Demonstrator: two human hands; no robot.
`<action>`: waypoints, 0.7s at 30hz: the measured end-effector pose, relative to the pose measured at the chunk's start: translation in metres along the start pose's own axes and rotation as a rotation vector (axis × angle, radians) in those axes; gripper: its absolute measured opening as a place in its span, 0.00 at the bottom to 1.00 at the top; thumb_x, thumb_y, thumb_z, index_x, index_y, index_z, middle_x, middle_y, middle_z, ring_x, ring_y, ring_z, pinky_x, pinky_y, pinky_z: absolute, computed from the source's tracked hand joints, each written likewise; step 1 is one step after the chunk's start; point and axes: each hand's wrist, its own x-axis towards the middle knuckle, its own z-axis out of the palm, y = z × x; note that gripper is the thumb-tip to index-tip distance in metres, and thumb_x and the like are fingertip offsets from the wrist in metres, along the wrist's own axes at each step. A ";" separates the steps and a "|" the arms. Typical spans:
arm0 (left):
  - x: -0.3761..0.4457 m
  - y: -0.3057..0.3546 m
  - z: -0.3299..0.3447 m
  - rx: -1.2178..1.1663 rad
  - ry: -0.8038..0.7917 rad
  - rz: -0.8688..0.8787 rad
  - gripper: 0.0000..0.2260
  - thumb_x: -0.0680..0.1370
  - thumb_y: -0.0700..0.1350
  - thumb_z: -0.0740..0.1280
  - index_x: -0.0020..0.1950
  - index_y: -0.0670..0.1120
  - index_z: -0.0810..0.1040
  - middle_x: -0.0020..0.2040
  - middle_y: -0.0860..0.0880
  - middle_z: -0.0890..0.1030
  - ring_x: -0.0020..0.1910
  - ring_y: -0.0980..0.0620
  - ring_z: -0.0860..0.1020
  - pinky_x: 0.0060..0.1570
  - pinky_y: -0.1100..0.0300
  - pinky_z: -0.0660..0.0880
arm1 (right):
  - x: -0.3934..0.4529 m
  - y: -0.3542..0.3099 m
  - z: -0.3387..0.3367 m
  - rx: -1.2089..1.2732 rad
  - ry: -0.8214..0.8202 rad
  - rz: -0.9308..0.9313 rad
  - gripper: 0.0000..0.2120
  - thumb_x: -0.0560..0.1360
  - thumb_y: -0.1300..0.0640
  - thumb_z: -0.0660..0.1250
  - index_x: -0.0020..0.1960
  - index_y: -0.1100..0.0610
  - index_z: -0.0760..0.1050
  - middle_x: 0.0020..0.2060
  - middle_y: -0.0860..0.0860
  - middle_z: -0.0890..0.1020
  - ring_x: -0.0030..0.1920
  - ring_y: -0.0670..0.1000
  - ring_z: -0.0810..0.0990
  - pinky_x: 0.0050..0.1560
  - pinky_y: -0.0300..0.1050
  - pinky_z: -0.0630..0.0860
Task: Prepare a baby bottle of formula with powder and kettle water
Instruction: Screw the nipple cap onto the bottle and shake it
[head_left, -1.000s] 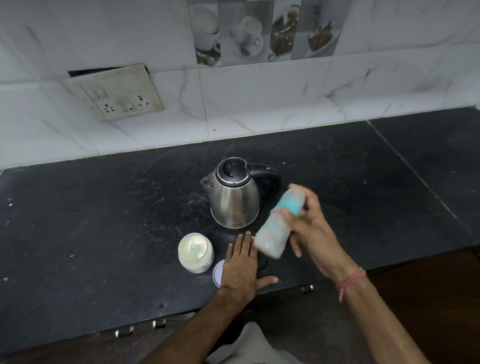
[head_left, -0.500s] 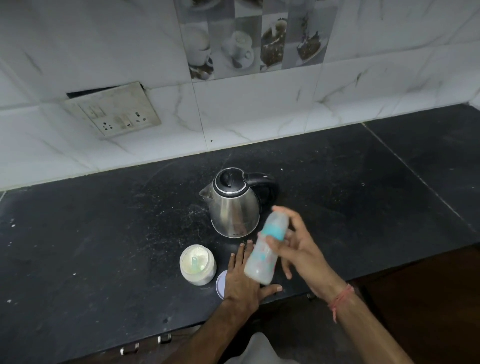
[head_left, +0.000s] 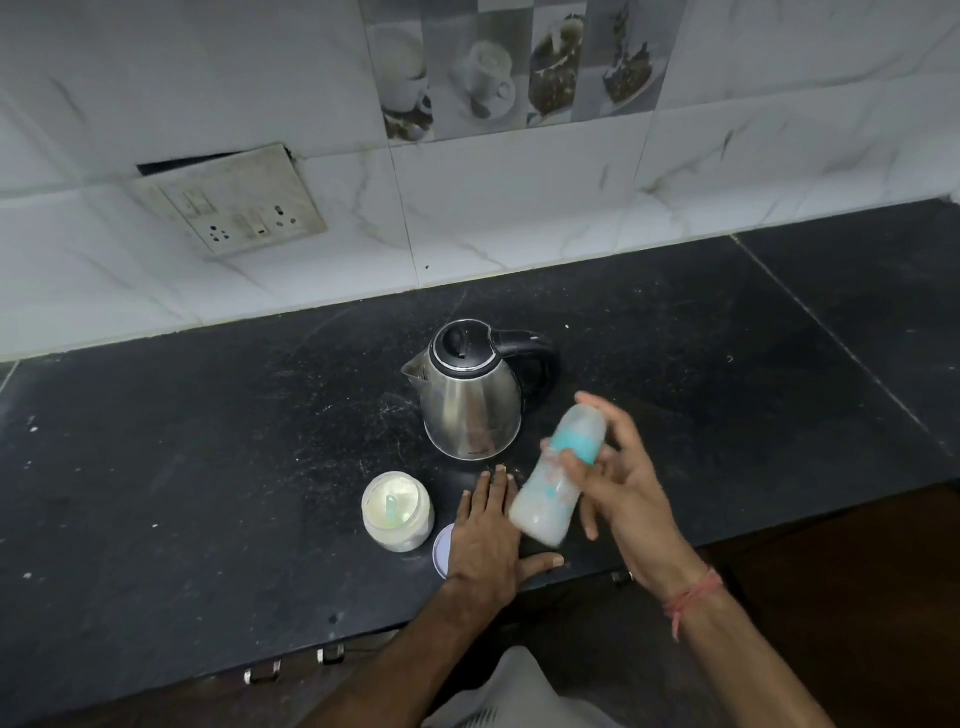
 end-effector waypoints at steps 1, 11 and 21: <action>-0.001 0.000 -0.001 0.035 -0.059 -0.004 0.60 0.77 0.81 0.62 0.93 0.42 0.45 0.94 0.43 0.47 0.93 0.41 0.47 0.91 0.42 0.47 | -0.001 -0.001 0.000 0.036 0.088 -0.004 0.29 0.79 0.51 0.75 0.78 0.39 0.70 0.64 0.61 0.84 0.51 0.57 0.83 0.25 0.42 0.72; 0.001 0.005 -0.011 -0.004 -0.103 -0.068 0.59 0.79 0.79 0.66 0.94 0.45 0.42 0.94 0.45 0.45 0.93 0.44 0.44 0.90 0.47 0.38 | 0.003 -0.010 0.010 0.050 0.050 -0.034 0.27 0.82 0.51 0.72 0.78 0.40 0.69 0.64 0.63 0.83 0.51 0.56 0.84 0.25 0.42 0.74; -0.003 -0.001 0.000 -0.124 -0.061 -0.074 0.59 0.77 0.79 0.69 0.94 0.49 0.44 0.94 0.48 0.48 0.93 0.48 0.45 0.89 0.52 0.34 | -0.005 -0.010 0.019 -0.046 -0.057 -0.051 0.31 0.79 0.54 0.74 0.78 0.41 0.69 0.62 0.61 0.85 0.51 0.59 0.85 0.24 0.43 0.73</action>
